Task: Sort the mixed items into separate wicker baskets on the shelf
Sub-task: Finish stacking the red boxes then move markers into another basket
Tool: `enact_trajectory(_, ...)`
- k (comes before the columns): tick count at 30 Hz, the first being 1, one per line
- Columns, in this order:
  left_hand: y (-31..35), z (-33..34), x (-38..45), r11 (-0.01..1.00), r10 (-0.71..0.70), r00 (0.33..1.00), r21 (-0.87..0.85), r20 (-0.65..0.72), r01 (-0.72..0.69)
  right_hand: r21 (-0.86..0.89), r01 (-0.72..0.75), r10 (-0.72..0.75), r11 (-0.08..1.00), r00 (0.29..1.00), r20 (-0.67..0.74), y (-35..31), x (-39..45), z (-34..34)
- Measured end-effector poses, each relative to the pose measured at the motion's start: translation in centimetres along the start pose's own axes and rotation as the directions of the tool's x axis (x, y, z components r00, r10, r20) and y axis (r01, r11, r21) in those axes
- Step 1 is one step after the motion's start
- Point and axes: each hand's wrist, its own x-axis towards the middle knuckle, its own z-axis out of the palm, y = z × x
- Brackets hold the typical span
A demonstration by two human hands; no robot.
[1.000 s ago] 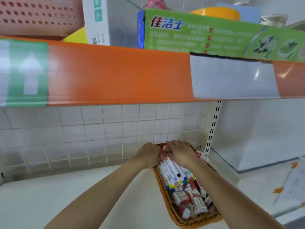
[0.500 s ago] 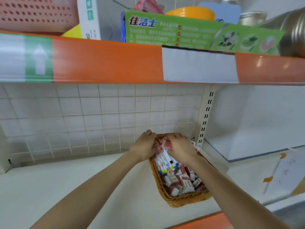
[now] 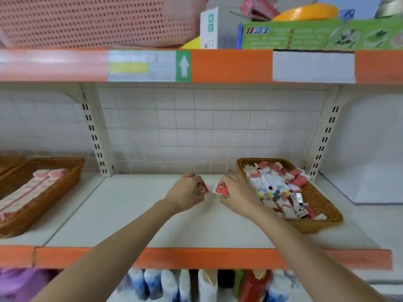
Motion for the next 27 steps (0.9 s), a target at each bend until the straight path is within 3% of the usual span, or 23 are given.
enact_trajectory(13, -11.9, -8.3, -10.3, 0.981, -0.173, 0.981, 0.079, -0.093, 0.18, 0.09, 0.176, -0.18, 0.98, 0.983, 0.042, -16.3, 2.7, 5.3)
enact_trajectory(27, -25.2, -17.2, -17.2, 0.98, -0.176, 0.956, 0.048, -0.236, 0.192, 0.184, 0.211, -0.214, 0.96, 0.977, -0.006, -32.2, 8.2, 9.8)
